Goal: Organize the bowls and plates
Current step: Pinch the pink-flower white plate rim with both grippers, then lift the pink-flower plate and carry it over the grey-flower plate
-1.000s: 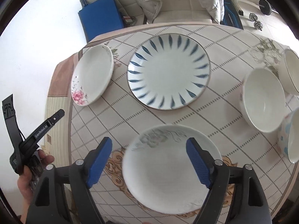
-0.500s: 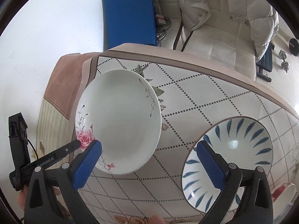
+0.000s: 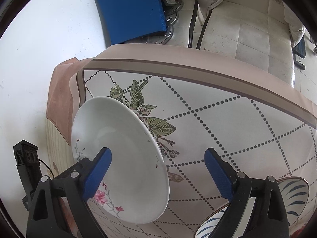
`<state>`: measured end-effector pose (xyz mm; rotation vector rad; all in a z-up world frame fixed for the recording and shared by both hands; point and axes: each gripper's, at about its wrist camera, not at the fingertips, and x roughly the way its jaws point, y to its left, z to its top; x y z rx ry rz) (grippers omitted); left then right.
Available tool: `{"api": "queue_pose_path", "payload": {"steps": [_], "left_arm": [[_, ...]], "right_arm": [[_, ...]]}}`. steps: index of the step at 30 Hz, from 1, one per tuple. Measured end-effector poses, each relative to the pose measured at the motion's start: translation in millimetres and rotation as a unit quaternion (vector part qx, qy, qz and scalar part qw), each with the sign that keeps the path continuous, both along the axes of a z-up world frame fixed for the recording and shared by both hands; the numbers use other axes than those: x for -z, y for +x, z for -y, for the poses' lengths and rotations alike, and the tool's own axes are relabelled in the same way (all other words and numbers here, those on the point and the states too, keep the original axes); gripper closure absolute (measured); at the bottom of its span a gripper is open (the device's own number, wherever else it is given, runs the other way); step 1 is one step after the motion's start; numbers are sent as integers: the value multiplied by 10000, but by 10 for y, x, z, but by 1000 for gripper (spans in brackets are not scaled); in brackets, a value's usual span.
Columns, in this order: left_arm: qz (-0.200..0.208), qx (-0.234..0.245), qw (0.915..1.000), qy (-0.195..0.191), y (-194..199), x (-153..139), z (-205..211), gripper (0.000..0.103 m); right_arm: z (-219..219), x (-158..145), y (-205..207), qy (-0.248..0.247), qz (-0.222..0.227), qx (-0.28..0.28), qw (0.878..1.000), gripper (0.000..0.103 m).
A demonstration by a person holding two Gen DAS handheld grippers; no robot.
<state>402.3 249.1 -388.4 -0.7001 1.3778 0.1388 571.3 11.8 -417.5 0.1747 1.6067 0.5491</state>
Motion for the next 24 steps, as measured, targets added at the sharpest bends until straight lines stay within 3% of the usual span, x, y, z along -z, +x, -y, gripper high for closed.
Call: {"api": "queue_pose_path", "payload": {"steps": [5, 8, 10, 12, 24], "left_arm": [[3, 271, 9990, 360, 57, -16, 71, 81], [47, 283, 9989, 379, 62, -14, 59, 82], [58, 273, 9988, 404, 48, -14, 50, 82], [73, 223, 9987, 441, 54, -18, 46, 82], [268, 214, 9960, 820, -19, -231, 27, 89]], "right_arm": [[-53, 72, 35, 119, -111, -202, 9997, 28], [-86, 66, 44, 83, -55, -318, 9994, 33], [-131, 68, 38, 53, -20, -477, 9988, 69], [-150, 110, 27, -31, -66, -533, 9986, 79], [-99, 16, -141, -21, 160, -677, 9976, 87]]}}
